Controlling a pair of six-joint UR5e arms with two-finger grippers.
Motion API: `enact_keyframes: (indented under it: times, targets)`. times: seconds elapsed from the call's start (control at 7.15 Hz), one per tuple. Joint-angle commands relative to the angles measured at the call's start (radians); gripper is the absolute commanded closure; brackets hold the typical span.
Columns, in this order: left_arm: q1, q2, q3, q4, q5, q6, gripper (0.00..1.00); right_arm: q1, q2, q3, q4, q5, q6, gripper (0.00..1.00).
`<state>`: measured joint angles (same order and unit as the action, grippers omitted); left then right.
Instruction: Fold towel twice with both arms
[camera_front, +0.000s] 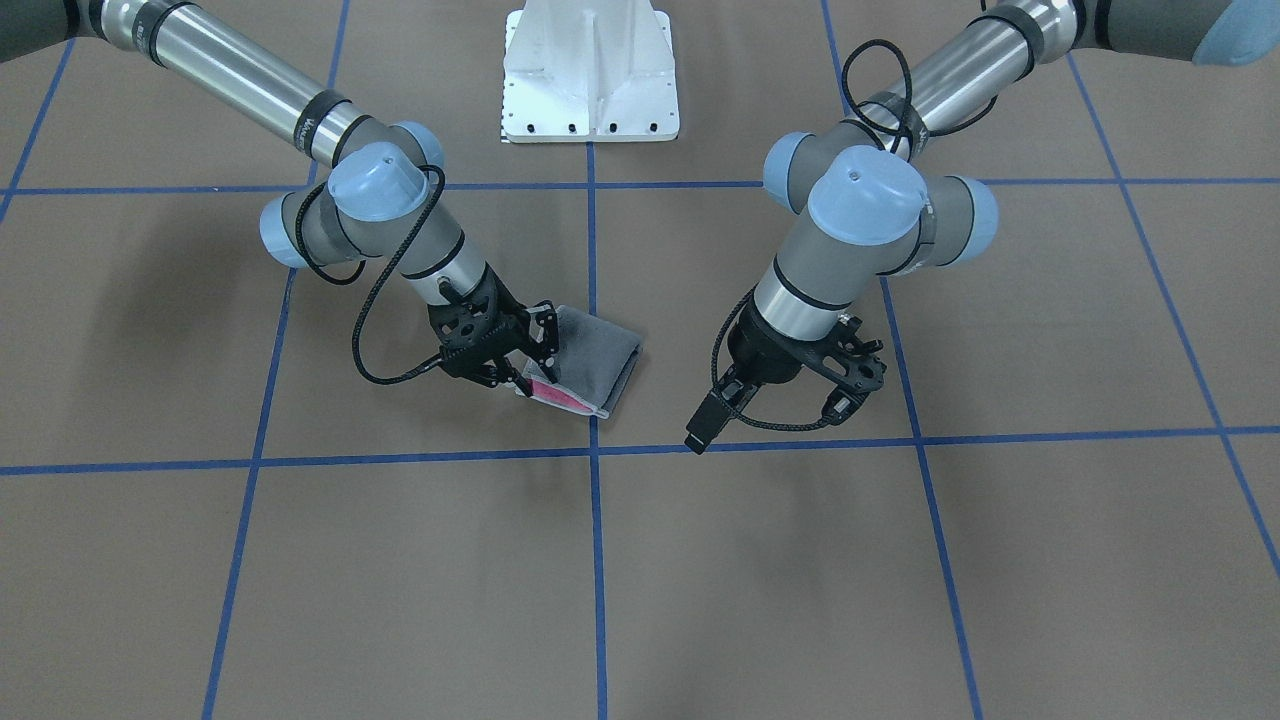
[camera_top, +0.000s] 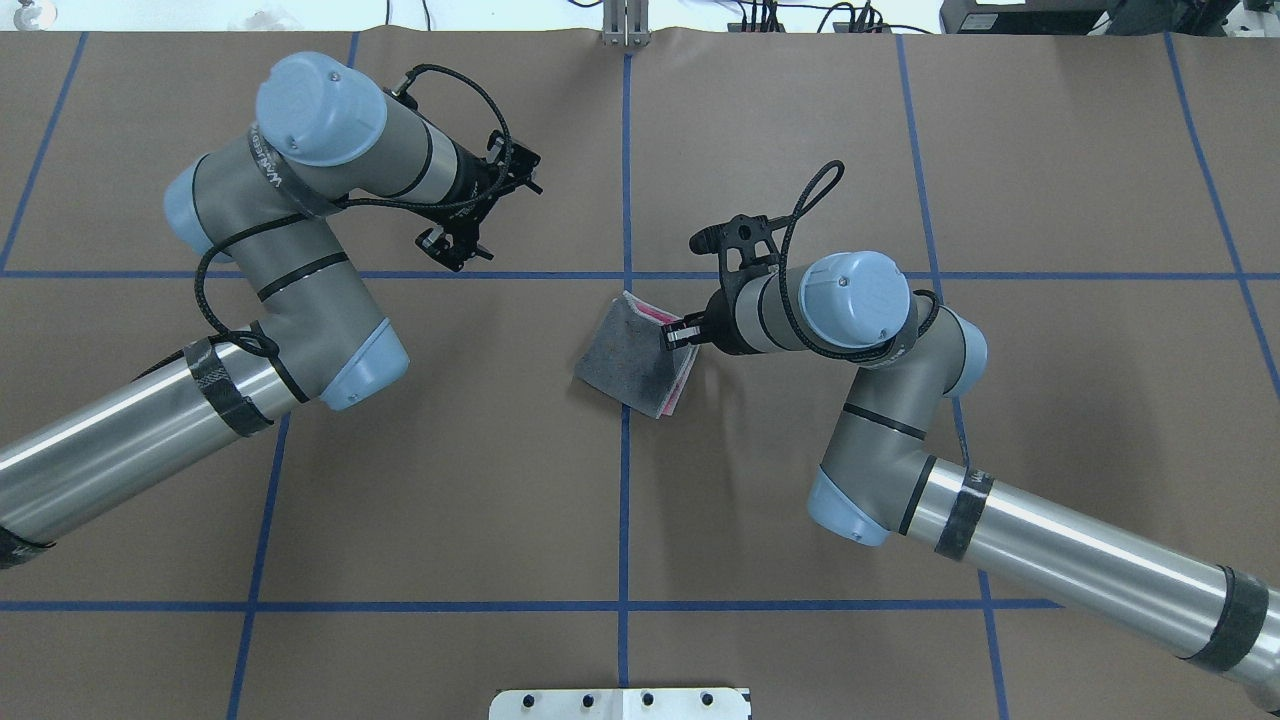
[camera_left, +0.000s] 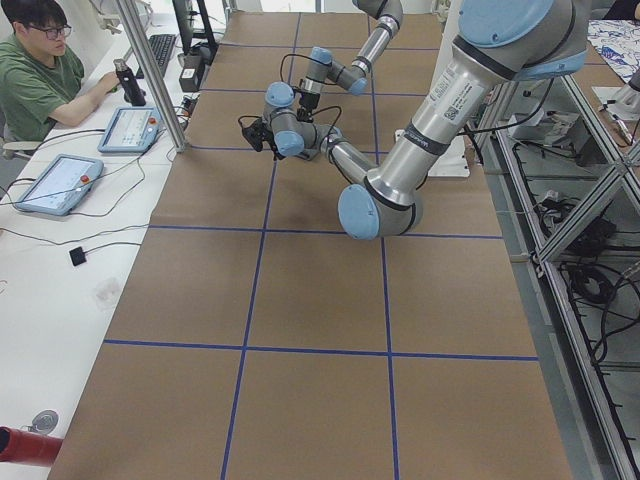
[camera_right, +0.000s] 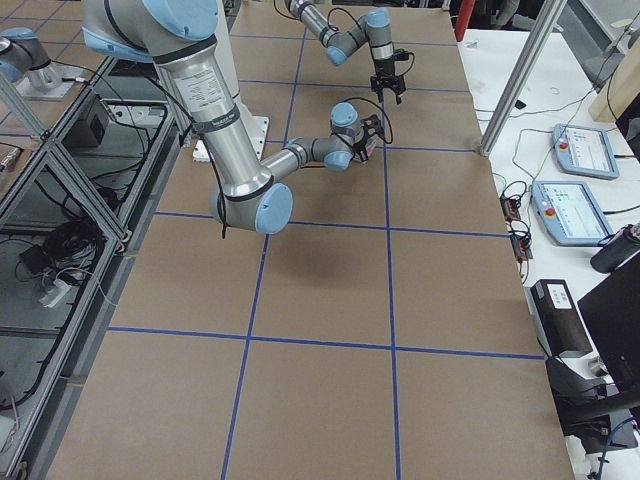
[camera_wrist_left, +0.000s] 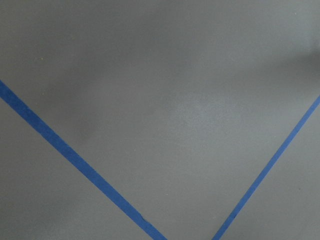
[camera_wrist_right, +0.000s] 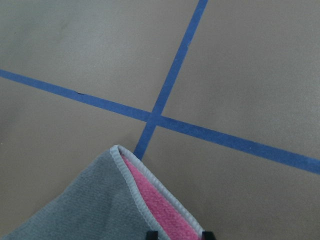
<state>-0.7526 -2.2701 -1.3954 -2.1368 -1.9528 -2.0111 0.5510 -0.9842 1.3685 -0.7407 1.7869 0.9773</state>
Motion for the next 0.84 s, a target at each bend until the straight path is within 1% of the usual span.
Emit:
enact_keyframes:
  times: [0.0, 0.7]
  targets:
    - [0.001, 0.0, -0.001, 0.0, 0.0, 0.0, 0.0, 0.003, 0.002, 0.003, 0.001, 0.002, 0.001, 0.59]
    - [0.001, 0.001, 0.003, 0.0, 0.002, 0.0, 0.0, 0.003, 0.009, 0.003, -0.002, 0.0, 0.003, 0.59]
